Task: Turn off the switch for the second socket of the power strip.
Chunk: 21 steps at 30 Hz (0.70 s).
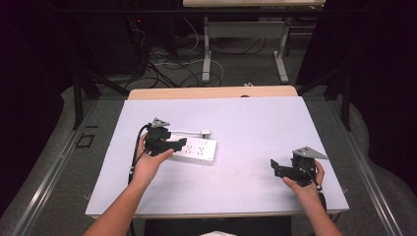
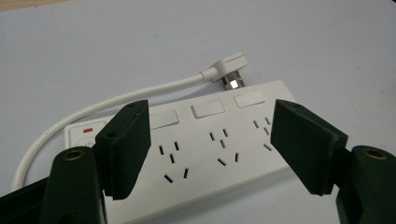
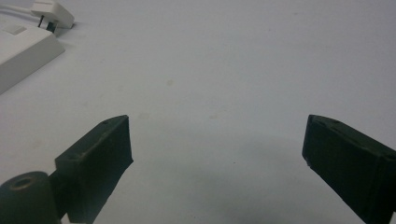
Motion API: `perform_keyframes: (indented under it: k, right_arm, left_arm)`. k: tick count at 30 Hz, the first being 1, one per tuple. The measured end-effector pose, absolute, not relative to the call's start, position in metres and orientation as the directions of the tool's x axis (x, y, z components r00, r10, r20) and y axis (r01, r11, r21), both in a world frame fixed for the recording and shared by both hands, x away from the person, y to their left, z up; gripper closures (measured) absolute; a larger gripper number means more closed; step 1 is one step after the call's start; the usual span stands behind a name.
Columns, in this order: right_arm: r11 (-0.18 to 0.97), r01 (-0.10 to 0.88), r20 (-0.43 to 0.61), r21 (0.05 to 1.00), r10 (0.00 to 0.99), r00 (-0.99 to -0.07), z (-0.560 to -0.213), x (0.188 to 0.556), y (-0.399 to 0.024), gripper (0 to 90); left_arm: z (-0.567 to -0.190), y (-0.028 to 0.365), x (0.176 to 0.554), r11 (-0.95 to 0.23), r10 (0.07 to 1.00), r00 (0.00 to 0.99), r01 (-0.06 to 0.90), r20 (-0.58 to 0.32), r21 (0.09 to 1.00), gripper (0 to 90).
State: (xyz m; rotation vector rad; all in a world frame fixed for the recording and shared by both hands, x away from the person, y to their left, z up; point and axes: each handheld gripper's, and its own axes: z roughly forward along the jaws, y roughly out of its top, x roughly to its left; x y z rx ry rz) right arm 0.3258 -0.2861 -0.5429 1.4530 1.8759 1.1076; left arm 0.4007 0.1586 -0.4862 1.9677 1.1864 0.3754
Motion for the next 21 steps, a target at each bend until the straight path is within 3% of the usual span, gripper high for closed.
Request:
perform_keyframes:
  k: [11, 21]
  right_arm:
    - [0.094, 0.529, 0.076, 0.843, 0.953, -0.292, -0.543, 0.326, -0.286, 7.6]
    - [0.089, 0.524, 0.076, 0.847, 0.956, -0.285, -0.543, 0.326, -0.285, 7.6]
  left_arm:
    - [-0.481, 0.176, 0.396, -0.241, 0.869, 0.482, 0.612, -0.113, 0.753, 20.5]
    - [-0.484, 0.194, 0.391, -0.178, 0.896, 0.421, 0.632, -0.141, 0.754, 16.0]
